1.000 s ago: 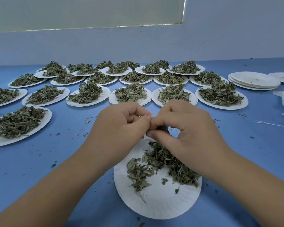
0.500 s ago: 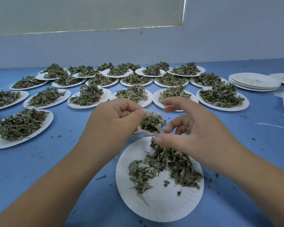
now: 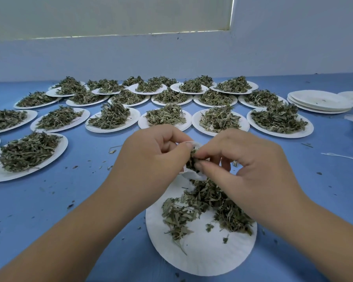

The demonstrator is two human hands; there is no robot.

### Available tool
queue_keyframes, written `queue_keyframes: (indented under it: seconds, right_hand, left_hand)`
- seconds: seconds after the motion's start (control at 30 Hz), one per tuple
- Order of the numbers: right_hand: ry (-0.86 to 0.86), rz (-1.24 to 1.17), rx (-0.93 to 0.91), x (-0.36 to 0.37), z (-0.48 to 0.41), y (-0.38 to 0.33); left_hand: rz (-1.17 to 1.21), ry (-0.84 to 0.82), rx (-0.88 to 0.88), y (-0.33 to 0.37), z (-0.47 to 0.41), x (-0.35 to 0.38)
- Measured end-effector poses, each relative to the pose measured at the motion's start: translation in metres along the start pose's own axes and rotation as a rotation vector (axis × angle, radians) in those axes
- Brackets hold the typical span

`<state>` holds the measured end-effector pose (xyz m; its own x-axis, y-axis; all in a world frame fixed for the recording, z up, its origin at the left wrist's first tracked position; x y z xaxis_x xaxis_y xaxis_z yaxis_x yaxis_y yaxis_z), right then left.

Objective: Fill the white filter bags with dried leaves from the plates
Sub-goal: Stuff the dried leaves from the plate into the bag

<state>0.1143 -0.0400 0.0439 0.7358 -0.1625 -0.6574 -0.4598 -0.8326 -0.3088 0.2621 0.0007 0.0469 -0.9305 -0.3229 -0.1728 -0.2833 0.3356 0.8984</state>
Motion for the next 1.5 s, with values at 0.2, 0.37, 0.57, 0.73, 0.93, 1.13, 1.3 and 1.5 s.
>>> queue_keyframes:
  seconds: [0.2, 0.37, 0.57, 0.73, 0.93, 1.13, 1.3, 1.5]
  right_hand:
    - [-0.036, 0.172, -0.084, 0.006, 0.0, -0.008]
    - [-0.074, 0.068, -0.147, 0.0, 0.0, -0.009]
    - [-0.25, 0.223, -0.3, 0.014, -0.001, -0.019]
    - [-0.281, 0.185, -0.327, 0.014, -0.001, -0.023]
    - [-0.21, -0.163, -0.026, -0.018, -0.009, -0.003]
    - [-0.82, 0.105, 0.08, -0.017, 0.003, 0.027]
    - [-0.929, 0.144, 0.09, -0.022, 0.011, 0.028]
    - [-0.944, 0.233, -0.021, -0.013, 0.018, 0.018]
  left_hand:
    - [0.014, -0.026, -0.01, 0.0, 0.001, 0.004]
    - [0.088, 0.016, -0.02, -0.002, -0.003, -0.001]
    - [0.178, 0.005, -0.042, -0.003, -0.004, -0.005]
    - [0.152, 0.028, -0.023, -0.004, -0.005, -0.007]
    - [0.156, 0.091, 0.003, -0.003, -0.01, -0.02]
    - [0.167, 0.092, 0.002, -0.005, -0.012, -0.022]
    - [0.153, 0.079, 0.028, -0.006, -0.012, -0.021]
    - [0.14, 0.065, 0.027, -0.008, -0.012, -0.018]
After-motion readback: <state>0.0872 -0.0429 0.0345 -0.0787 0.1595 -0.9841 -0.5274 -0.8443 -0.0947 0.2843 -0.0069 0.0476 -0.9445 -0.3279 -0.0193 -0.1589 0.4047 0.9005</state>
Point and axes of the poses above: each hand's wrist, its own z-axis away from the middle knuckle, its own x-axis out of the palm, y = z × x, the point moved 5 cm from there along -z, towards the middle knuckle, and after that the axes turned 15 degrees about z, right-handed, at the moved point
